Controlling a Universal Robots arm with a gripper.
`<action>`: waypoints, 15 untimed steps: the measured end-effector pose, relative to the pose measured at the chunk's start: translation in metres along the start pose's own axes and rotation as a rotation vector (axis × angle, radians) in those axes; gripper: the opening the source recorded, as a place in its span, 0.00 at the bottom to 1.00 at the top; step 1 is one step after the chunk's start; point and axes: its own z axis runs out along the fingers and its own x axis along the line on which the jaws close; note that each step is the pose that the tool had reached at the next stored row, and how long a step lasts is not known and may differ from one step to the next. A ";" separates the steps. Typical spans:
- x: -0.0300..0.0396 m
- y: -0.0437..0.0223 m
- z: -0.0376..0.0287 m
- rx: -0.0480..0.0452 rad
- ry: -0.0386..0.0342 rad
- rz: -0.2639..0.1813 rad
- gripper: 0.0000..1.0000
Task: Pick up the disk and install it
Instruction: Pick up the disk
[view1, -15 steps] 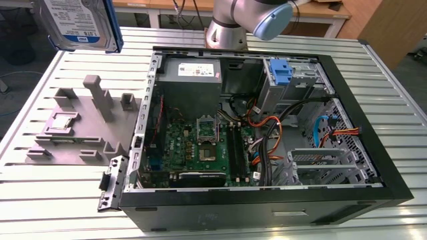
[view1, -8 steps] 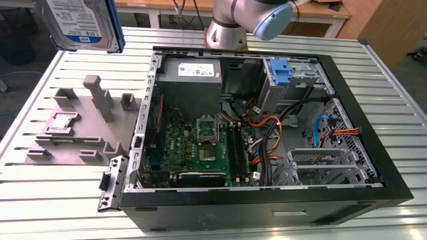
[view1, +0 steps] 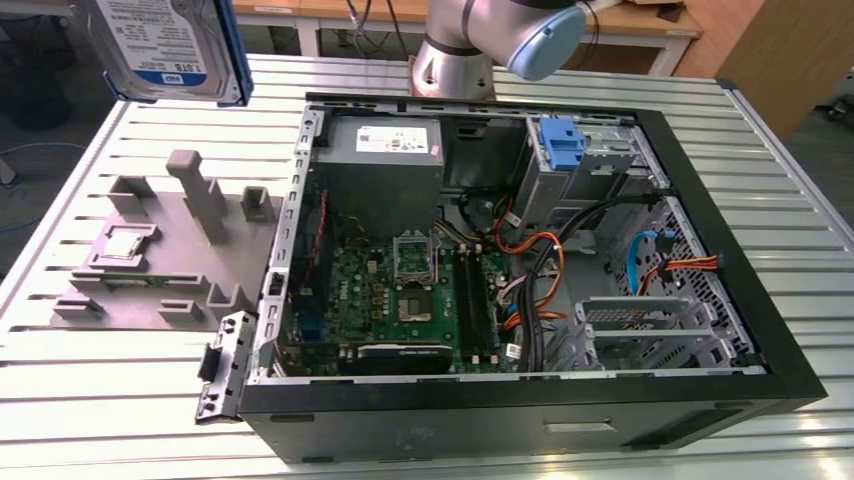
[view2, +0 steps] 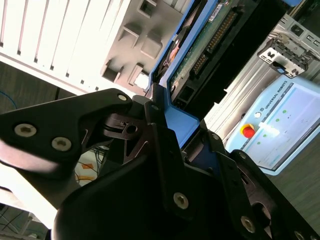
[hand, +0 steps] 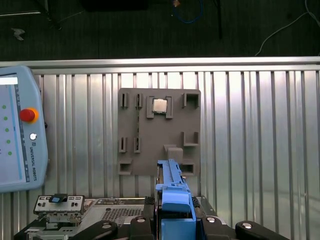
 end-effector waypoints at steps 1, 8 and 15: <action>0.0003 -0.0003 0.0000 0.0001 0.0000 0.000 0.36; 0.0044 -0.0016 -0.0001 0.0000 0.0000 0.000 0.36; 0.0059 -0.0017 -0.0001 0.0001 0.0000 0.000 0.36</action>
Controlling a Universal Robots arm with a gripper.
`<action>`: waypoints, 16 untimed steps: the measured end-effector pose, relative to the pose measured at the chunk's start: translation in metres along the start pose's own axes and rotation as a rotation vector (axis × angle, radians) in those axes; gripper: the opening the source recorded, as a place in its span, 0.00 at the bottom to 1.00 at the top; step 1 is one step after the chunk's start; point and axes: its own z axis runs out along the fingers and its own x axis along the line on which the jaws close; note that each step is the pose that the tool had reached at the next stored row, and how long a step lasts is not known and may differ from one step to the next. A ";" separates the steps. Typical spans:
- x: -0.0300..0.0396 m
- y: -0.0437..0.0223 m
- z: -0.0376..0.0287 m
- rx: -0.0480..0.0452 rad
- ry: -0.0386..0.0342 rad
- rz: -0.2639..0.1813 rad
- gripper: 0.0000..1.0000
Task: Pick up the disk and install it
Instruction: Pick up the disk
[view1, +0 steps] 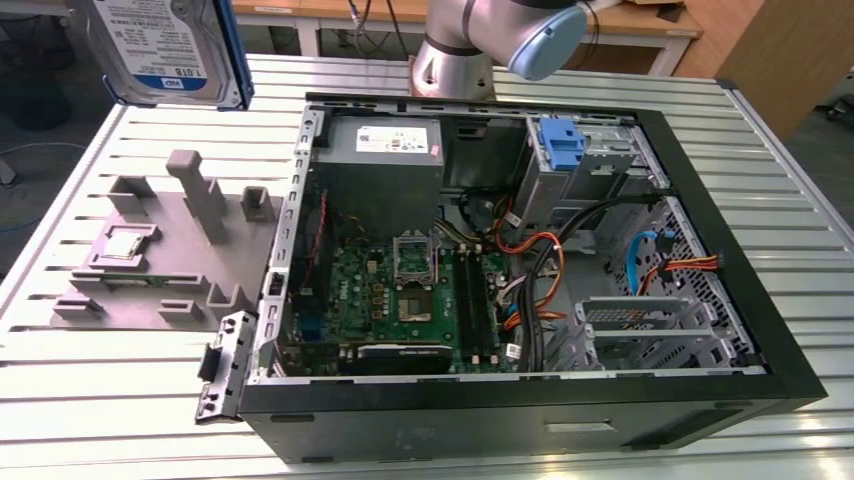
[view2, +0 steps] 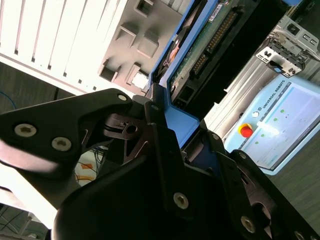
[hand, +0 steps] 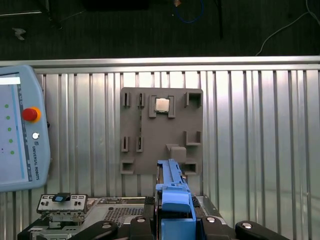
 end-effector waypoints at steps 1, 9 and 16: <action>0.0000 0.0000 0.0000 -0.0001 0.0001 0.000 0.36; -0.0001 -0.0028 -0.0001 -0.0001 0.0001 0.000 0.36; -0.0001 -0.0054 -0.0001 -0.0001 0.0001 0.000 0.36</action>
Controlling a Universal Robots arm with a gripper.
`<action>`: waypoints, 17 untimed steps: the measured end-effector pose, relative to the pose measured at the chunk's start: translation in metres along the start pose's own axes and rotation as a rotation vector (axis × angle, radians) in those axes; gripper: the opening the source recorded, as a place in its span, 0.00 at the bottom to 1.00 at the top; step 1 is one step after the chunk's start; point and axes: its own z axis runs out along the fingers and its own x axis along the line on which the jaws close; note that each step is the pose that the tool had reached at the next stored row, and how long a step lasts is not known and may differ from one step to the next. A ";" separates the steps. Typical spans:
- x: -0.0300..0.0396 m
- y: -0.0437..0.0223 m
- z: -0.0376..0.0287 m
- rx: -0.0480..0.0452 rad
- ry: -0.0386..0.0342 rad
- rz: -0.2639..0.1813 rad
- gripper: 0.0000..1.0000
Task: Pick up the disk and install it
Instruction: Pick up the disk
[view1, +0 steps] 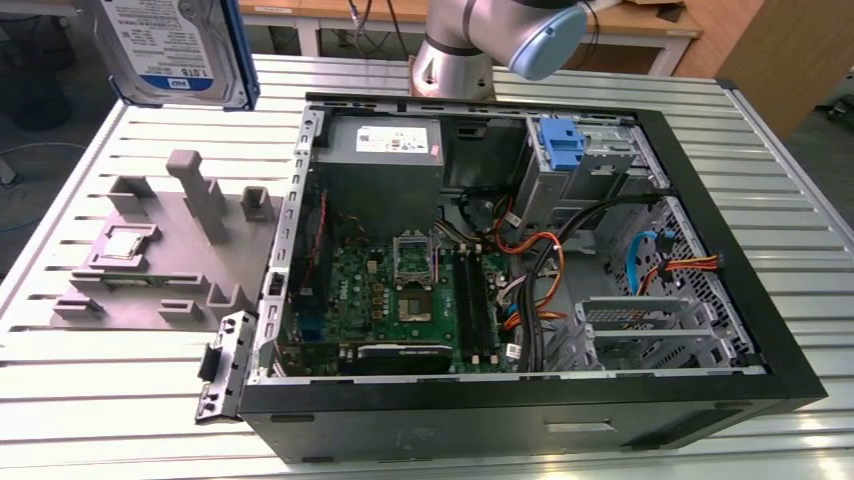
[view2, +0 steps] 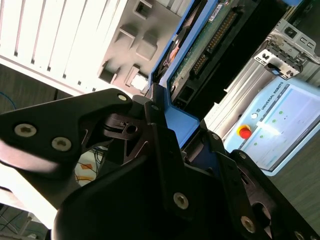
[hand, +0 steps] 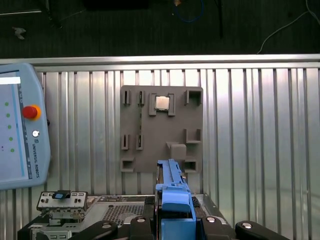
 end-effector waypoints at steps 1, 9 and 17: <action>0.0000 -0.0008 0.0000 0.0000 -0.0001 0.000 0.36; -0.0004 -0.0090 -0.0001 0.0000 0.0000 0.000 0.36; -0.0004 -0.0115 0.0000 0.0002 0.0002 0.000 0.36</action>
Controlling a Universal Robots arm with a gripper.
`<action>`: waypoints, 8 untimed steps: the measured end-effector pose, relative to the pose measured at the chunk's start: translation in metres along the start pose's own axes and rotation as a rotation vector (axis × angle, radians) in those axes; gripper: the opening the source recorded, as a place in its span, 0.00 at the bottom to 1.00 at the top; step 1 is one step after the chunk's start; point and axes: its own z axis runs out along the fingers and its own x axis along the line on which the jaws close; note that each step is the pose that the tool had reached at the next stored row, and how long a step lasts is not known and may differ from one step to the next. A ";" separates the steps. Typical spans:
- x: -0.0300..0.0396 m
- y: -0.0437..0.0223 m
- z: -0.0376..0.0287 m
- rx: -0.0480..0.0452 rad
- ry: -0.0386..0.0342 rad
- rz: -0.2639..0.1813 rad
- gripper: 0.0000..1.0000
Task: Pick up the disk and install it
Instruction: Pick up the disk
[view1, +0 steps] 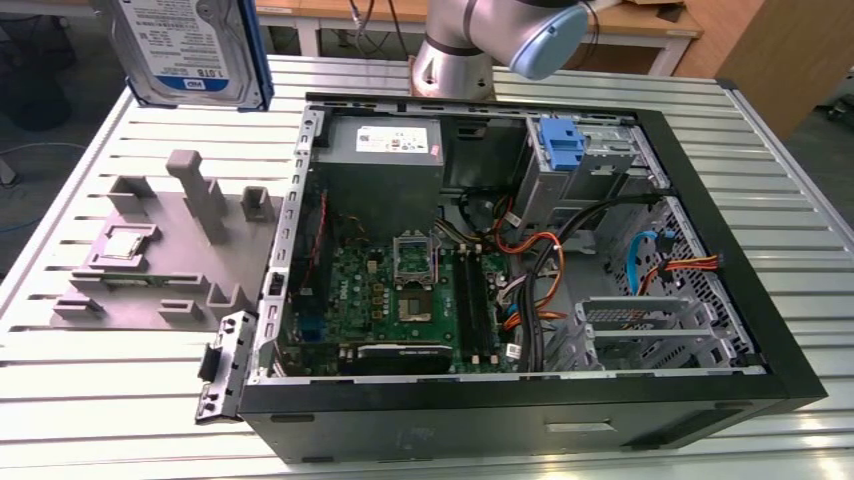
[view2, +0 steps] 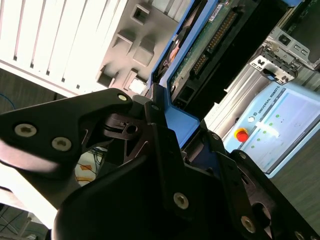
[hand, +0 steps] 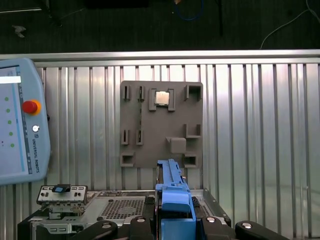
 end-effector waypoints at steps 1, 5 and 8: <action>-0.0001 -0.0002 -0.0001 -0.0001 0.0005 0.000 0.36; 0.0000 -0.0005 0.0000 -0.0001 0.0010 0.000 0.36; 0.0000 -0.0005 0.0000 -0.0001 0.0010 0.000 0.36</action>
